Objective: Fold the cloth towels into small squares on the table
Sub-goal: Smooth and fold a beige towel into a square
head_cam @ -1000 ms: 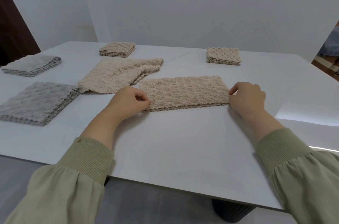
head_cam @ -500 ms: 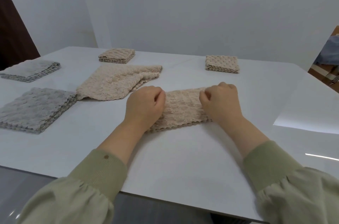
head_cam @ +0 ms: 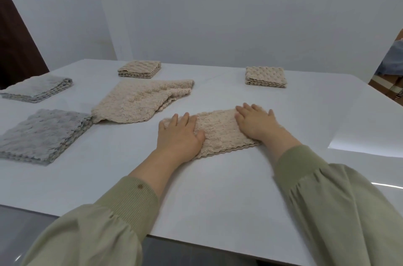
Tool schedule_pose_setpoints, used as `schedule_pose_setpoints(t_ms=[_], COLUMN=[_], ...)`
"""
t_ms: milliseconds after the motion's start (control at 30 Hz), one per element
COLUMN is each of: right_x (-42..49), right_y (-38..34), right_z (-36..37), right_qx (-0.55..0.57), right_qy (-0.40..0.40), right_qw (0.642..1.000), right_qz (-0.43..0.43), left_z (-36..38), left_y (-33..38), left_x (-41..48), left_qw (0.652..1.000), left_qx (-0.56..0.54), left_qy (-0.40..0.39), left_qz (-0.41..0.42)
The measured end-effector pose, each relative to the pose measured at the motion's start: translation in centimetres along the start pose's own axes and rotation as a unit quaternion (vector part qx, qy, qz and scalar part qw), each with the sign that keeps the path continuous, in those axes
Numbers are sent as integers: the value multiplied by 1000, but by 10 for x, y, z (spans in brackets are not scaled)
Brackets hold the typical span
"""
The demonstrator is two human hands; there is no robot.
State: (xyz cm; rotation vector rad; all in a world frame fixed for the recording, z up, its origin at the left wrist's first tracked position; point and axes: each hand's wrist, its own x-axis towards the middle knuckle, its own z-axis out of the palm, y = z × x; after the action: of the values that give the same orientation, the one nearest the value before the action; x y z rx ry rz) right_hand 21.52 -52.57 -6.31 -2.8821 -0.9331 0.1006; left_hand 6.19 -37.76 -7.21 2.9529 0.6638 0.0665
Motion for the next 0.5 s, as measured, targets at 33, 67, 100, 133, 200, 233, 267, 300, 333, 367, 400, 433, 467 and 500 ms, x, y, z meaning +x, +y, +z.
schedule_pose_setpoints(t_ms=[33,67,100,133,200,233,267,300,333,367,400,433,467,500], right_x=[2,4,4,3,-3,-8,-14,-21,-27,-32,-36,-37,-34,-31], right_y=[5,9,11,11,4,-3,-12,-24,-36,-48,-56,-59,-56,-49], right_z=[0,0,1,0,-5,-8,-11,-12,-11,-6,1,8,12,12], right_qx=[0,0,-3,-8,-29,-41,-43,-31,-9,10,15,7,-2,-4], right_qy=[-4,-6,-4,9,83,136,184,209,201,162,104,50,18,5], right_qw=[1000,1000,1000,1000,996,990,982,976,975,977,982,987,989,992], right_qz=[11,18,22,26,27,13,-15,-54,-99,-135,-154,-155,-145,-128], left_z=[0,0,0,0,1,1,0,0,-1,-2,-2,-3,-4,-4], left_y=[0,0,0,0,0,0,0,0,0,-2,-5,-9,-13,-17], left_x=[0,0,0,-1,-2,-2,-3,-3,-3,-3,-4,-4,-5,-7], left_qw=[1000,1000,1000,1000,1000,1000,1000,1000,999,999,999,999,999,999], left_qx=[-2,-5,-6,-7,-9,-11,-14,-18,-21,-25,-29,-33,-33,-32], left_qy=[0,0,2,5,14,18,22,25,26,21,13,2,-10,-20], left_qz=[-1,-2,-2,-2,-4,-3,-1,3,7,11,12,9,3,-4])
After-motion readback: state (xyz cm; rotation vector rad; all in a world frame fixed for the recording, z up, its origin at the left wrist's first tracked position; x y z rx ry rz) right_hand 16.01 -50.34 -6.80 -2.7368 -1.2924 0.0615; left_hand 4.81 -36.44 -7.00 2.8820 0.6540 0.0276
